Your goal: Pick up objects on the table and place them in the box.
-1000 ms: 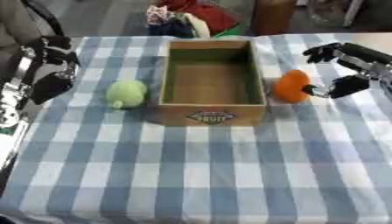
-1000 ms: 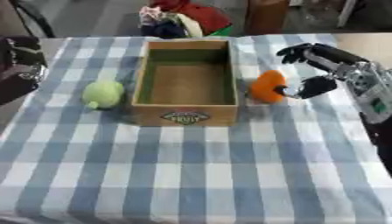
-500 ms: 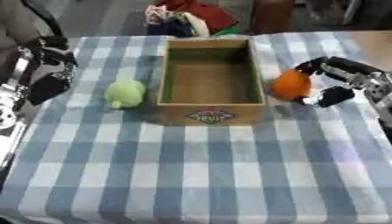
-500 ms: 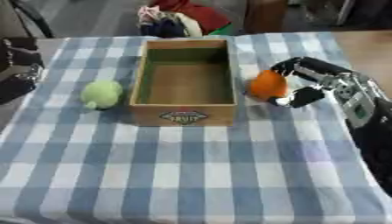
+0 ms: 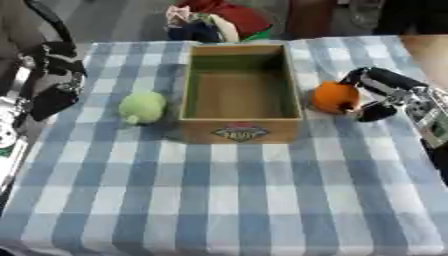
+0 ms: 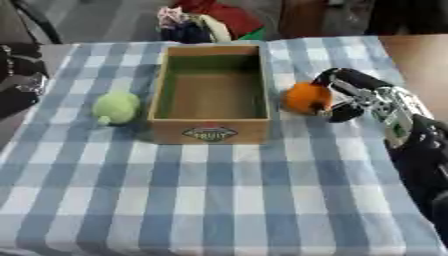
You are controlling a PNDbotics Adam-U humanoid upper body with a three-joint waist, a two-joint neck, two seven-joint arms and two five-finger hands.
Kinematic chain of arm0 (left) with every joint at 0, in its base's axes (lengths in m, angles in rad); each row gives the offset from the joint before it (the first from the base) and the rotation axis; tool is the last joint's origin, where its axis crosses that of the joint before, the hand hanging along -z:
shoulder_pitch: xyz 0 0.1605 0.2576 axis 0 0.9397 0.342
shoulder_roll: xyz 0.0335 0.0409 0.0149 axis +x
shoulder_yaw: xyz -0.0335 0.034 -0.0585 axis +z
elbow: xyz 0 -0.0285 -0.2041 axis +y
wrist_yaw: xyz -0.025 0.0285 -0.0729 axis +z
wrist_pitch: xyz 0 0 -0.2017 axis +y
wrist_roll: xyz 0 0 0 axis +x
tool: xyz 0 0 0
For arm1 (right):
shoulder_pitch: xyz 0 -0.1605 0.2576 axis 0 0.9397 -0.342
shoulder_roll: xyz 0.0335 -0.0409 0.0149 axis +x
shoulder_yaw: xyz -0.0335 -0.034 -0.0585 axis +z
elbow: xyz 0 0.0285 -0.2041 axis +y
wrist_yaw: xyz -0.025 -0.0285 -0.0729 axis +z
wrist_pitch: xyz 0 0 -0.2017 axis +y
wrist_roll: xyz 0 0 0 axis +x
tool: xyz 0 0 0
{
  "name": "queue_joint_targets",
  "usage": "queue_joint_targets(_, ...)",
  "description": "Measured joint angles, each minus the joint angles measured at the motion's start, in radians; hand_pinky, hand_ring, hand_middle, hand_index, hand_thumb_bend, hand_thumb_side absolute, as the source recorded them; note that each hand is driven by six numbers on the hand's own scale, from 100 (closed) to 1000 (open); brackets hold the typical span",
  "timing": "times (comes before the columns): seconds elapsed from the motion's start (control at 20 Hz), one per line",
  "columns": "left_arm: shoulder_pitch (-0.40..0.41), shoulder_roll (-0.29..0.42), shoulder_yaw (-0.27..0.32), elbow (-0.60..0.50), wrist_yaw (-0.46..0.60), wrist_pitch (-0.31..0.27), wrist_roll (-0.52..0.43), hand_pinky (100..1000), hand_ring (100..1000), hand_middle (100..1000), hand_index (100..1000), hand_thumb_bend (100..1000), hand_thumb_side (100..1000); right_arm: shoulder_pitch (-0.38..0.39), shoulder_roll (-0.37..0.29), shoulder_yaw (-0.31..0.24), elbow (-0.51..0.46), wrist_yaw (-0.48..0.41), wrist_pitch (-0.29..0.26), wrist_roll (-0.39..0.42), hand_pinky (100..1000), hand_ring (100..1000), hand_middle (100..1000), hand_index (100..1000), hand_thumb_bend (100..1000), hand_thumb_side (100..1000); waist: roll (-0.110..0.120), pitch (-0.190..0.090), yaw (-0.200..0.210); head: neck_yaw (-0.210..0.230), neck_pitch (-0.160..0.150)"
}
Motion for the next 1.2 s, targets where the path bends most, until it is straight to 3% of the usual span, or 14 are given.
queue_joint_targets(0.05, 0.000, 0.000, 0.000, 0.000, 0.000, 0.000, 0.000, 738, 690, 697, 800, 100, 293, 0.000, 0.000, 0.000, -0.001, 0.005, 0.003, -0.025, 760, 729, 621, 396, 100, 100, 0.000, 0.000, 0.000, 0.000, 0.000)
queue_joint_targets(0.25, 0.000, 0.000, 0.000, 0.000, 0.000, 0.000, 0.000, 738, 690, 697, 799, 100, 293, -0.002, 0.000, 0.000, -0.024, 0.006, 0.012, -0.110, 755, 722, 609, 381, 100, 100, -0.002, 0.000, -0.001, 0.000, 0.000)
queue_joint_targets(0.45, 0.000, 0.000, 0.000, 0.000, 0.000, 0.000, 0.000, 738, 690, 696, 799, 100, 293, -0.018, -0.005, 0.005, -0.071, -0.016, 0.010, -0.145, 757, 723, 609, 380, 100, 100, -0.003, 0.000, -0.003, 0.000, 0.000)
queue_joint_targets(0.85, 0.000, 0.000, 0.000, 0.000, 0.000, 0.001, -0.002, 738, 690, 697, 799, 100, 293, -0.094, -0.019, 0.044, -0.184, -0.084, -0.002, -0.122, 765, 726, 616, 383, 100, 100, -0.009, -0.006, 0.001, -0.001, 0.000)
queue_joint_targets(1.2, 0.000, 0.000, -0.007, 0.000, 0.000, -0.001, -0.009, 739, 691, 697, 799, 100, 292, -0.156, 0.038, 0.075, -0.171, -0.073, -0.033, -0.076, 768, 729, 625, 406, 100, 100, -0.011, -0.009, 0.021, -0.012, 0.000)
